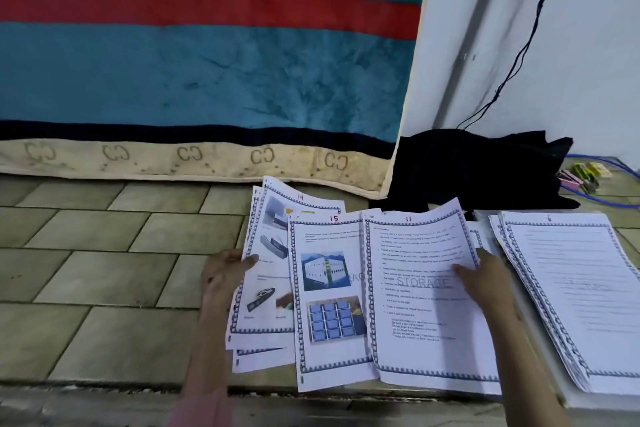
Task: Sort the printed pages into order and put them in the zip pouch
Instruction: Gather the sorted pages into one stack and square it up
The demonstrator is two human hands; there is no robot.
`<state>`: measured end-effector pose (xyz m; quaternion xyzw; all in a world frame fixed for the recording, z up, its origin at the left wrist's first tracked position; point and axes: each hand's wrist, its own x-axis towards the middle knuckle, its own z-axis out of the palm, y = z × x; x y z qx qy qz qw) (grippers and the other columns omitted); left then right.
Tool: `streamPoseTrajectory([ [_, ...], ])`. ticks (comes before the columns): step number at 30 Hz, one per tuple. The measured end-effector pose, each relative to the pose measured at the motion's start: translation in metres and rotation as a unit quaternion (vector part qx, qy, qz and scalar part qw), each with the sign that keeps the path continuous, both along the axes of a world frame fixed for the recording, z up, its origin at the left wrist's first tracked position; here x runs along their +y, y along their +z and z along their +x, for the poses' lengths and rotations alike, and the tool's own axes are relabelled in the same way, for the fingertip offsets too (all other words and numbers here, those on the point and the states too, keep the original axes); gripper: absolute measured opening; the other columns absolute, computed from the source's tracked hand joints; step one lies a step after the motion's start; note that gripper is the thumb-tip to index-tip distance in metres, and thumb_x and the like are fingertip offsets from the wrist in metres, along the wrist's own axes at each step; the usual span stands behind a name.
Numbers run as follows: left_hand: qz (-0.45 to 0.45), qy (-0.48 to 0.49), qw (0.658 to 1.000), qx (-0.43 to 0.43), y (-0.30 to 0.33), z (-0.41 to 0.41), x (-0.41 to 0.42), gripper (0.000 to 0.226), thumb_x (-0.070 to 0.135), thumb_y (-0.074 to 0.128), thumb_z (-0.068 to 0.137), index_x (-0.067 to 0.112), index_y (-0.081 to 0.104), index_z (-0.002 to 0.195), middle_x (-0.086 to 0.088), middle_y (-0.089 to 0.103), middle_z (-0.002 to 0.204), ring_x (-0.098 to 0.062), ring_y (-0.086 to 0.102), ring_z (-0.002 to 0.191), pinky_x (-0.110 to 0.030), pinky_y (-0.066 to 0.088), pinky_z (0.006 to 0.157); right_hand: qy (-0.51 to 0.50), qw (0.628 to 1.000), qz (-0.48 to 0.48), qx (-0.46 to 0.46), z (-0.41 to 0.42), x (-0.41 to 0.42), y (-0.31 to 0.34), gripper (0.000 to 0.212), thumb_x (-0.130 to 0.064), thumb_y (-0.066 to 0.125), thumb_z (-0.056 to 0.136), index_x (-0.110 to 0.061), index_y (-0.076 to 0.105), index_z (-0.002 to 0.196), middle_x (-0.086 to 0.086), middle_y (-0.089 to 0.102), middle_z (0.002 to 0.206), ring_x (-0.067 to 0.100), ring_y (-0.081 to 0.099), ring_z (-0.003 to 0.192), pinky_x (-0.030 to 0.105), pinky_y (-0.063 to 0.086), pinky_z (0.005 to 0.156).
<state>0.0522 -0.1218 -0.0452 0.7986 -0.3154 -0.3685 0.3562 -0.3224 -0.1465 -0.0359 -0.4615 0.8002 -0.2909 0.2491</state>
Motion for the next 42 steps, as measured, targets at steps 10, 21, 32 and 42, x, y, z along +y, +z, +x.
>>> streamPoseTrajectory([
  [10, -0.026, 0.011, 0.990, 0.136, 0.011, -0.015, 0.009, 0.031, 0.031, 0.060, 0.089, 0.002, 0.065, 0.097, -0.017, 0.070, 0.097, -0.028, 0.066, 0.081, -0.039, 0.053, 0.085, 0.504, 0.844, -0.072, 0.167, 0.177, 0.038, -0.022, 0.065, -0.063, 0.007, 0.088, -0.037, 0.023, 0.146, -0.005, 0.015, 0.158, 0.015, -0.003, 0.147, 0.036, -0.013, 0.113],
  [21, -0.094, 0.143, 0.982, 0.078, 0.026, 0.029, 0.042, 0.023, 0.025, 0.051, 0.095, 0.003, 0.057, 0.094, -0.020, 0.061, 0.098, -0.033, 0.058, 0.093, -0.043, 0.046, 0.086, 0.522, 0.826, -0.024, 0.212, 0.190, 0.033, -0.062, 0.081, -0.068, -0.014, 0.072, -0.044, 0.006, 0.147, -0.012, -0.006, 0.158, 0.012, -0.025, 0.138, 0.044, -0.019, 0.111],
  [32, -0.245, 0.118, 0.944, -0.185, 0.162, 0.005, 0.051, 0.034, 0.026, 0.043, 0.098, 0.005, 0.063, 0.115, -0.007, 0.062, 0.100, -0.025, 0.056, 0.091, -0.027, 0.035, 0.076, 0.327, 0.935, -0.138, 0.022, 0.181, 0.028, -0.037, 0.053, -0.037, 0.027, 0.088, -0.016, 0.057, 0.125, 0.009, 0.054, 0.133, 0.029, 0.042, 0.129, 0.045, 0.036, 0.108],
  [42, -0.324, 0.014, 0.931, -0.170, 0.191, -0.041, 0.037, 0.025, 0.030, 0.045, 0.096, 0.016, 0.067, 0.095, -0.004, 0.063, 0.088, -0.021, 0.056, 0.081, -0.027, 0.040, 0.078, 0.130, 0.989, 0.019, 0.065, 0.109, 0.007, -0.019, 0.019, -0.020, 0.056, 0.086, -0.008, 0.060, 0.100, 0.014, 0.060, 0.097, 0.029, 0.055, 0.098, 0.033, 0.046, 0.076],
])
